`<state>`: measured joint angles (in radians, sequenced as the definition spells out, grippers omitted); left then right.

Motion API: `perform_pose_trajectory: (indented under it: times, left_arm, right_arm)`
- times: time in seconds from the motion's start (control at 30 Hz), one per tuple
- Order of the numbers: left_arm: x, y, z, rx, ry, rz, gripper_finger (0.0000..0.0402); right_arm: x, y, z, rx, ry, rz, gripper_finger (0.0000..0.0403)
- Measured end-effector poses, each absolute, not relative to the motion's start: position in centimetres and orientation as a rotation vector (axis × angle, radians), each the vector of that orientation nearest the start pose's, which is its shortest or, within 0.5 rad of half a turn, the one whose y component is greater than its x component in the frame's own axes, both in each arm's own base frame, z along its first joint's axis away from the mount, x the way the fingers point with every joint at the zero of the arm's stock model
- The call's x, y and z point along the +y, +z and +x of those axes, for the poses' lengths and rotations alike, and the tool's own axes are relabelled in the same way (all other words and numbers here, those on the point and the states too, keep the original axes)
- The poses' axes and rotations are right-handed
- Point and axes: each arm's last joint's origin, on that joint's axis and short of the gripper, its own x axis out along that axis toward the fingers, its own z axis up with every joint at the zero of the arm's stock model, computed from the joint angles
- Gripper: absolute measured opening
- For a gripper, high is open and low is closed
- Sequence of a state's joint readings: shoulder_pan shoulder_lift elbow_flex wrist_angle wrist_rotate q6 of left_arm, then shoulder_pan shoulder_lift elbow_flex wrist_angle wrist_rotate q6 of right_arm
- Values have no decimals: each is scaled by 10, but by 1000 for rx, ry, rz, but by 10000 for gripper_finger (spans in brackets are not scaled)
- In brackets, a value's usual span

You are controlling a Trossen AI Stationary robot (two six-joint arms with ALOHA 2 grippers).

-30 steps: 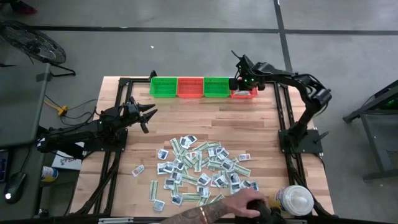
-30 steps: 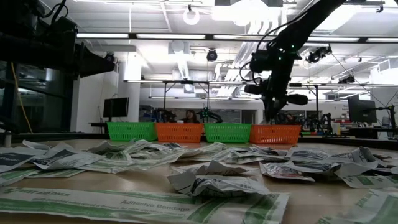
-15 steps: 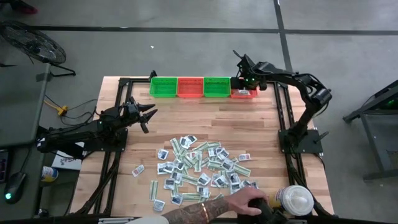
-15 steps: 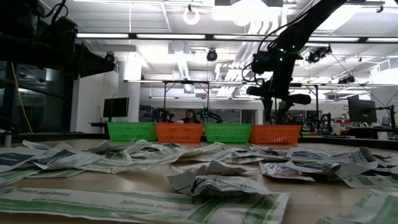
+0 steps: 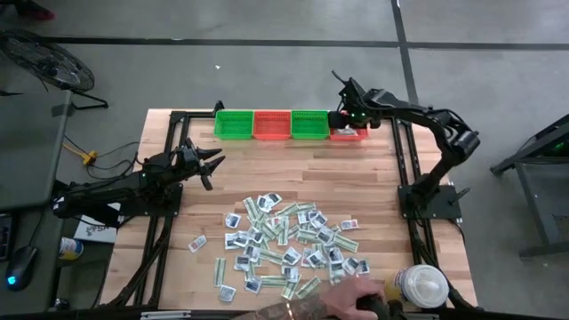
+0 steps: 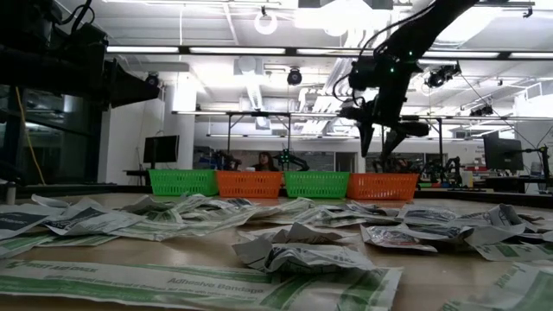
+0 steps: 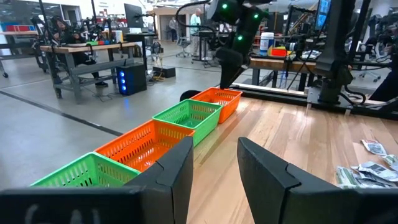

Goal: Pick & Place First Aid Supplies
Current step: Put the green bandage pack in the right orange bin

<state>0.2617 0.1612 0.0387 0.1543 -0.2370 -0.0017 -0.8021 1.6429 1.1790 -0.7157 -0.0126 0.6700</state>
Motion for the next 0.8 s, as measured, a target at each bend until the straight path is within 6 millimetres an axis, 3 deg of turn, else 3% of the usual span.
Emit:
perform_pose_trajectory:
  times: [0.3, 0.5, 0.8]
  left_arm:
    - [34, 179, 100, -33, 498, -1, 122]
    - [34, 178, 100, -32, 498, -1, 122]
    - [34, 179, 100, -33, 499, -1, 122]
  right_arm:
    - [-202, 237, 232, 920, -959, 987, 200]
    - [-182, 235, 228, 953, -830, 919, 200]
    - [-122, 223, 207, 895, -706, 862, 200]
